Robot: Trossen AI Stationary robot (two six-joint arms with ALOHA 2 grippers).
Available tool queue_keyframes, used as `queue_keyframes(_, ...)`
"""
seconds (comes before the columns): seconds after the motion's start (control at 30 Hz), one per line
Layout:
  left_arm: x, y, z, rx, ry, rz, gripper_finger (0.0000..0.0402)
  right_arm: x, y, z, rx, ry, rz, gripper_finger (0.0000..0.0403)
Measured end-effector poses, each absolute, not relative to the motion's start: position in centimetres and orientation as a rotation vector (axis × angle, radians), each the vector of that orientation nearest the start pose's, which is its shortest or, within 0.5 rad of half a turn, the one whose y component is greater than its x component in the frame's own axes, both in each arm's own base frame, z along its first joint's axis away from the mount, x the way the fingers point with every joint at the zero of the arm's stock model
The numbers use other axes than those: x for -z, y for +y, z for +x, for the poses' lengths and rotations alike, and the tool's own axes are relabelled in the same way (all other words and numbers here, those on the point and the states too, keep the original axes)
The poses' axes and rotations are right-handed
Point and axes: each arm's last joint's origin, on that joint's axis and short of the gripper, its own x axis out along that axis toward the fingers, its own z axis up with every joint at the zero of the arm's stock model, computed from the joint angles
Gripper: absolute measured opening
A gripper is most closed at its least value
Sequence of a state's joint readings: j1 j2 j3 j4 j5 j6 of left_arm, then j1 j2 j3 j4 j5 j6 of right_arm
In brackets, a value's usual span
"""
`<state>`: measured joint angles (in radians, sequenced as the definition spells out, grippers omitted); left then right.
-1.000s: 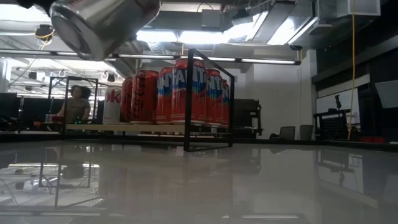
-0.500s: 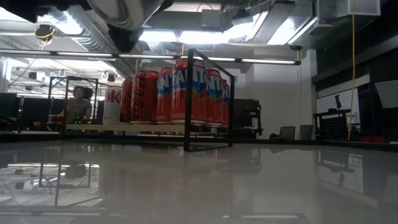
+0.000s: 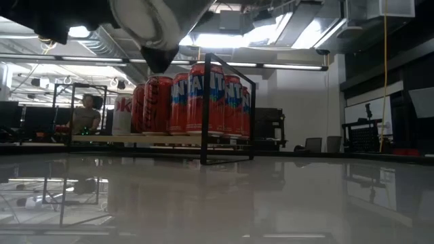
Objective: Pick and place cans onto a shelf
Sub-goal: Put the red/silver soda can on the shelf and align with the other red/silver soda can
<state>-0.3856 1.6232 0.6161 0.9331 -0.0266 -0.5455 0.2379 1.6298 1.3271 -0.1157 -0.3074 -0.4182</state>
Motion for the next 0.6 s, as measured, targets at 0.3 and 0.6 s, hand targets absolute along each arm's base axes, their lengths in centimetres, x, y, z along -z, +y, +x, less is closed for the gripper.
queue_keyframes(0.3, -18.7, -12.1, 29.7, 0.377, 0.171, -0.52, 0.0293, -28.6, 10.3, 37.2, -0.705, 0.382, -0.367, 0.039)
queue_keyframes(0.6, -18.7, -12.1, 29.7, 0.373, 0.178, -0.516, 0.0293, -27.4, 10.6, 37.9, -0.751, 0.387, -0.351, 0.039)
